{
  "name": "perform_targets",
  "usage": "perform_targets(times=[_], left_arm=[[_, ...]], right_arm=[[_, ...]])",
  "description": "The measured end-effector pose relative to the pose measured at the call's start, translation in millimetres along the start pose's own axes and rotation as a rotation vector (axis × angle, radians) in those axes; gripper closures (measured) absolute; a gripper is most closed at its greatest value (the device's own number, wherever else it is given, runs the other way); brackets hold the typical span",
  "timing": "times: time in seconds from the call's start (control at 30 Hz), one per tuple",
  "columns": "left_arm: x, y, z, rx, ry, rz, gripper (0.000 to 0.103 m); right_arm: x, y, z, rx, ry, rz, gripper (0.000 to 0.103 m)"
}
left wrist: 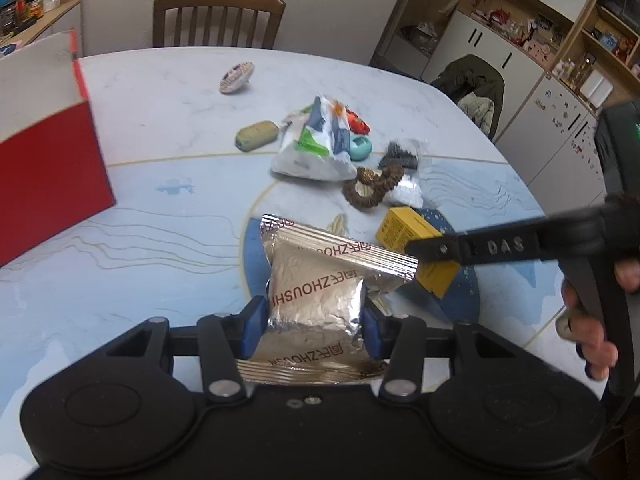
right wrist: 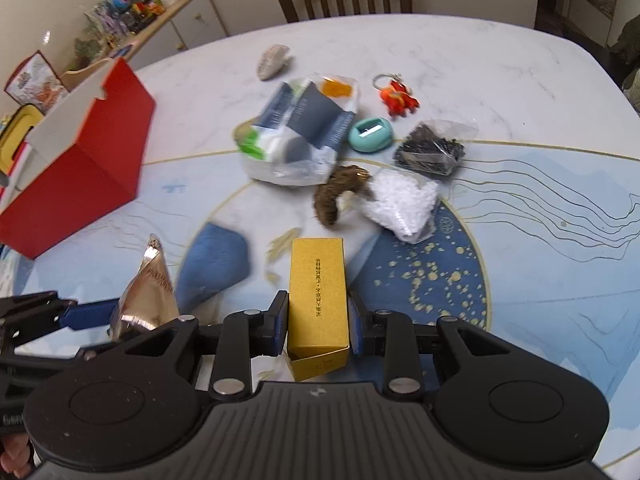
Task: Organize objects
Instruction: 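Carry silver foil packet and yellow box with both tools over the red box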
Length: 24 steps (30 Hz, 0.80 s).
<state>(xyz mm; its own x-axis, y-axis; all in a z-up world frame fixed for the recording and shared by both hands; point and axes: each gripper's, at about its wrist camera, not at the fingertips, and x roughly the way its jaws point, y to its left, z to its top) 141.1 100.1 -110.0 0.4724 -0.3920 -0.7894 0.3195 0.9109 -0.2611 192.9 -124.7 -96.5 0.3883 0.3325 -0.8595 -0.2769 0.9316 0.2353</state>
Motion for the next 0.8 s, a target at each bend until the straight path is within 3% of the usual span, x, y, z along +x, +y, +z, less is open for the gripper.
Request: perform_targets(times=[0.3,0.5,0.8], left_arm=[[-43,21,12,-0.044,-0.017,0.016,0.055],[-81,41,28,-0.058,-0.072,0.023,0.055],[-130,88,58,-0.044,-0.152,0.116,0.055]], right_arm=[[-35,47,6,-0.046,-0.043,0.098,0.074],[-56,84,22,-0.107,-0.087,0.16,0.074],[-64,145,57,-0.193,-0.133,0.203,0.074]])
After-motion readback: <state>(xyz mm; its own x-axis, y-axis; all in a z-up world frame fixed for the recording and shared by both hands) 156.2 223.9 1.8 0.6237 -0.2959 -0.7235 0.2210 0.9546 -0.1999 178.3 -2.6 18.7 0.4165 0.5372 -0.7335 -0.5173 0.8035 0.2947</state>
